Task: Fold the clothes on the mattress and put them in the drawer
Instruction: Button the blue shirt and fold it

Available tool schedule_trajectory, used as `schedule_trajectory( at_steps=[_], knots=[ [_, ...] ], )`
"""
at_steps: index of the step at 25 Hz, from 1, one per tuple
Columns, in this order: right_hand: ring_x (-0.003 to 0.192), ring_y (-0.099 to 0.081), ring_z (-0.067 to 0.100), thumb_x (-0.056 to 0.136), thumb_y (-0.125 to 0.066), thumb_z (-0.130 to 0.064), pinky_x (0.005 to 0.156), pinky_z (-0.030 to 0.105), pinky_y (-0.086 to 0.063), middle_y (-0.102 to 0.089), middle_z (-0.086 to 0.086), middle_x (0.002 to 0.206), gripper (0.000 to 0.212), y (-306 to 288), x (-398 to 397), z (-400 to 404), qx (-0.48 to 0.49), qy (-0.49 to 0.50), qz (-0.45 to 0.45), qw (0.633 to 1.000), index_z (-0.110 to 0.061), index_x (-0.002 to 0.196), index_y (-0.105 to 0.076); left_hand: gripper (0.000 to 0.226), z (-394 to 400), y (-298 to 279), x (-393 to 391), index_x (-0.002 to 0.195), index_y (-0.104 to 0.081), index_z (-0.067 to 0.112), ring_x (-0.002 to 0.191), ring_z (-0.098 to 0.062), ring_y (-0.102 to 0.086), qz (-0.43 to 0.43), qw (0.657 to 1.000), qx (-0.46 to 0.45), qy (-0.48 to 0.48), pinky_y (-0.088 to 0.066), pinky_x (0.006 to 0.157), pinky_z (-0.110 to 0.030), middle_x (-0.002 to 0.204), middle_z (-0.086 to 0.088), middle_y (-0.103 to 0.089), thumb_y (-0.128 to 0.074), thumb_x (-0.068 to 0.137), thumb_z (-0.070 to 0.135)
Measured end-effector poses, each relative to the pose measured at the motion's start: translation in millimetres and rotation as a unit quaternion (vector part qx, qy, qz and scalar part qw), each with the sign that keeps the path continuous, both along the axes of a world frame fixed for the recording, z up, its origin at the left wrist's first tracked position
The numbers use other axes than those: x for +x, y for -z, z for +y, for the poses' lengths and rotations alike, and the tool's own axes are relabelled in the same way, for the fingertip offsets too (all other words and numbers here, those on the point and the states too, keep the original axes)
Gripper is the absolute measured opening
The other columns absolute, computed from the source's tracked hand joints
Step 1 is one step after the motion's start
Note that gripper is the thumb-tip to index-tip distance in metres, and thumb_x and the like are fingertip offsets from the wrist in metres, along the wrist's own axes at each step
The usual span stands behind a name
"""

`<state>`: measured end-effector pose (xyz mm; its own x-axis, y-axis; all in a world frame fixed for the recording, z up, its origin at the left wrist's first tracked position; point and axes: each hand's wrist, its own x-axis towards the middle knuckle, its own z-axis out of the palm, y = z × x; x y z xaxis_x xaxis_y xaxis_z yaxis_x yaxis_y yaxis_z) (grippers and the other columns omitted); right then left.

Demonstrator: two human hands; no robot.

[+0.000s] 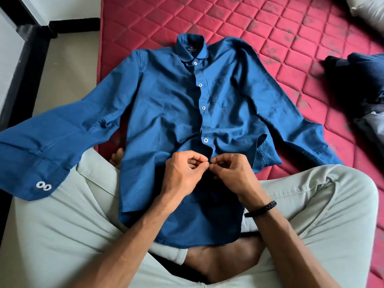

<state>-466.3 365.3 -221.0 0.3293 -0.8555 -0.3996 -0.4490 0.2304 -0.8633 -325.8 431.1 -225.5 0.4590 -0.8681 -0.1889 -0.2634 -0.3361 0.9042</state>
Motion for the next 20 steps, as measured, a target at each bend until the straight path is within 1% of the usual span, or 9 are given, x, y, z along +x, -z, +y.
schedule_trajectory(
  at_steps=[3, 6, 8, 12, 14, 16, 17, 19, 20],
  knots=[
    [0.059, -0.058, 0.017, 0.087, -0.08, -0.013, 0.062, 0.037, -0.049, -0.067, 0.004, 0.066, 0.008, 2.4, 2.6, 1.2, -0.004, 0.033, -0.002, 0.999, -0.014, 0.081, -0.074, 0.007, 0.1, 0.6, -1.2, 0.083, -0.08, 0.023, 0.07, 0.002, -0.069, -0.012, 1.0, -0.002, -0.021, -0.054, 0.067, -0.012, 0.073, 0.015, -0.075, -0.083, 0.081, 0.018],
    [0.061, -0.059, 0.018, 0.087, -0.08, -0.011, 0.064, 0.037, -0.051, -0.067, 0.006, 0.068, 0.006, 2.9, 5.1, 2.1, 0.016, 0.061, -0.021, 0.998, -0.01, 0.083, -0.075, 0.006, 0.4, 1.1, -2.7, 0.084, -0.08, 0.022, 0.068, 0.002, -0.069, -0.019, 0.999, -0.01, -0.036, -0.056, 0.066, -0.014, 0.071, 0.013, -0.074, -0.082, 0.081, 0.018],
    [0.065, -0.061, 0.018, 0.088, -0.078, -0.009, 0.069, 0.036, -0.054, -0.068, 0.007, 0.071, 0.004, 2.0, 4.7, 1.9, 0.043, 0.064, -0.049, 0.996, -0.008, 0.086, -0.075, 0.005, 0.3, 1.2, -3.5, 0.084, -0.08, 0.021, 0.068, 0.001, -0.07, -0.017, 0.999, -0.015, -0.041, -0.055, 0.066, -0.013, 0.072, 0.012, -0.075, -0.082, 0.081, 0.017],
    [0.079, -0.065, 0.015, 0.095, -0.072, -0.012, 0.073, 0.026, -0.055, -0.072, 0.01, 0.082, 0.009, -0.9, -0.2, -1.2, 0.094, 0.046, -0.103, 0.989, -0.006, 0.091, -0.079, 0.007, -0.2, 3.0, -0.5, 0.085, -0.08, 0.021, 0.07, 0.002, -0.07, -0.009, 0.998, -0.018, -0.057, -0.056, 0.068, -0.014, 0.074, 0.012, -0.075, -0.08, 0.082, 0.015],
    [0.079, -0.064, 0.016, 0.095, -0.072, -0.01, 0.069, 0.024, -0.055, -0.072, 0.01, 0.081, 0.009, -0.1, 0.0, -1.1, 0.092, 0.045, -0.105, 0.989, -0.008, 0.089, -0.078, 0.01, -0.1, 4.1, 1.1, 0.085, -0.08, 0.023, 0.072, 0.001, -0.071, 0.008, 0.999, -0.013, -0.047, -0.061, 0.073, -0.021, 0.075, 0.011, -0.076, -0.081, 0.082, 0.013],
    [0.073, -0.062, 0.018, 0.093, -0.074, -0.009, 0.065, 0.025, -0.054, -0.071, 0.008, 0.075, 0.01, 3.4, 1.7, 0.5, 0.055, 0.047, -0.078, 0.994, -0.009, 0.084, -0.077, 0.013, -0.9, 8.3, 2.6, 0.084, -0.079, 0.026, 0.073, -0.005, -0.074, 0.038, 0.999, -0.002, -0.031, -0.064, 0.078, -0.035, 0.075, 0.008, -0.077, -0.079, 0.084, 0.013],
    [0.069, -0.061, 0.018, 0.091, -0.076, -0.009, 0.063, 0.026, -0.053, -0.07, 0.007, 0.073, 0.008, 4.3, 2.6, 1.1, 0.038, 0.048, -0.065, 0.996, -0.007, 0.083, -0.076, 0.013, -1.4, 9.6, 2.4, 0.083, -0.079, 0.028, 0.074, -0.009, -0.075, 0.061, 0.998, 0.004, -0.03, -0.064, 0.078, -0.039, 0.075, 0.006, -0.078, -0.078, 0.085, 0.015],
    [0.065, -0.06, 0.019, 0.087, -0.081, -0.01, 0.06, 0.028, -0.051, -0.069, 0.007, 0.07, 0.01, 4.4, 2.9, 1.5, 0.022, 0.049, -0.064, 0.996, -0.004, 0.084, -0.074, 0.006, -2.0, 8.4, 1.6, 0.082, -0.081, 0.027, 0.075, -0.013, -0.076, 0.09, 0.996, 0.003, -0.024, -0.064, 0.079, -0.043, 0.076, 0.005, -0.078, -0.077, 0.085, 0.031],
    [0.064, -0.059, 0.018, 0.086, -0.082, -0.011, 0.06, 0.028, -0.051, -0.069, 0.005, 0.069, 0.012, 4.1, 2.6, 1.3, 0.021, 0.053, -0.067, 0.996, -0.003, 0.085, -0.074, 0.015, -1.9, 7.0, 1.3, 0.084, -0.082, 0.027, 0.076, -0.012, -0.076, 0.084, 0.996, 0.002, -0.021, -0.064, 0.079, -0.042, 0.076, 0.006, -0.078, -0.077, 0.084, 0.041]
  ],
)
